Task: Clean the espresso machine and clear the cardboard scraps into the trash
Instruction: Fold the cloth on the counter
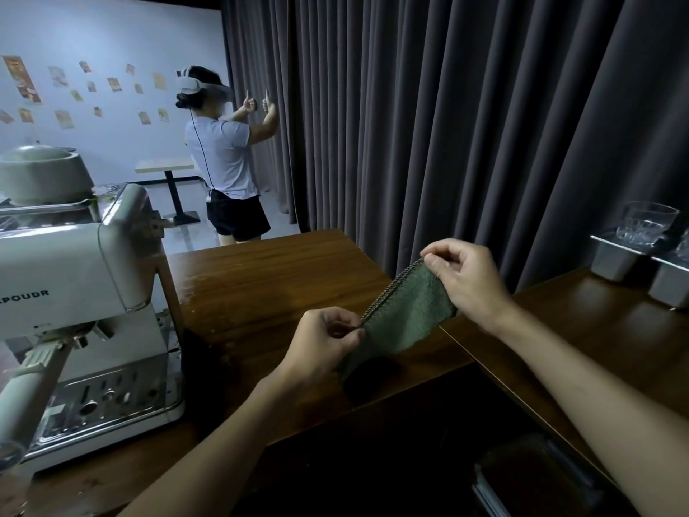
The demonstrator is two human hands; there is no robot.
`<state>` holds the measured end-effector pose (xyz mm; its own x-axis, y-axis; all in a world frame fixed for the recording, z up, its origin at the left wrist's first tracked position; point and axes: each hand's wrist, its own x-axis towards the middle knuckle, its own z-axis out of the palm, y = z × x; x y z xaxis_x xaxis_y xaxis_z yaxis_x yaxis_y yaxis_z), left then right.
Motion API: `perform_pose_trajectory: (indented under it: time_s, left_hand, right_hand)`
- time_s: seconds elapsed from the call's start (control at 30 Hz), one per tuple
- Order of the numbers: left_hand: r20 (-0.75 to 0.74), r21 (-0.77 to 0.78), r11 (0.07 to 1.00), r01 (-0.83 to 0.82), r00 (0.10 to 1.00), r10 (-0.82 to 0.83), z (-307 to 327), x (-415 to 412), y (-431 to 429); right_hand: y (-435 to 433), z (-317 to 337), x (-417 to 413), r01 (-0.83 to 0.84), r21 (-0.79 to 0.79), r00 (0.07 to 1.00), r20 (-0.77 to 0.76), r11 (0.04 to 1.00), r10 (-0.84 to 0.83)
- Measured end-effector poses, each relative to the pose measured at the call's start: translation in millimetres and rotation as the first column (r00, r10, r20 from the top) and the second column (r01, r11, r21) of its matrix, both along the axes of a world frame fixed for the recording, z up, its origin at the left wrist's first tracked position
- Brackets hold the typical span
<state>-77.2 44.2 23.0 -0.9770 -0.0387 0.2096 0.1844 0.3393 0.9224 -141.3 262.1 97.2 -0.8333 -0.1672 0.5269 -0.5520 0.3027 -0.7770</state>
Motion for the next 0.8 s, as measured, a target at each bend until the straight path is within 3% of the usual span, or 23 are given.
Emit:
perform_pose_trajectory:
  time_s: [0.27,0.43,0.57,0.67,0.73,0.8]
  left_hand:
    - [0.072,-0.031,0.999,0.014,0.997,-0.011,2,-2,-5]
    - [-0.045,-0.095,0.992,-0.078,0.996,0.074,20,-2,-27]
    - [-0.307,-0.287,0.934,-0.211,0.944,0.119,47,-11,-37]
    - [-0.362,-0.433,0.862,-0.264,0.926,0.102,50,-14,-44]
    - [-0.326,-0.559,0.804,-0.203,0.945,0.013,38,-10,-50]
    - [-0.146,-0.698,0.716,0.004,0.978,-0.147,18,-3,-53]
  right_hand:
    - [9,-8,-9,0.027,-0.044,0.999,0.024,0.999,-0.026]
    - [17,-14,-13,0.049,0.009,0.997,0.059,0.999,-0.050]
    - [15,-22,-26,0.052,0.184,0.994,0.085,0.982,-0.069]
    - [9,-27,-29,0.065,0.280,0.996,0.033,0.958,-0.077]
    - [11,-35,-27,0.045,0.372,0.999,-0.003,0.927,-0.047]
    - [18,-49,-25,-0.087,0.613,0.994,0.106,0.785,0.027]
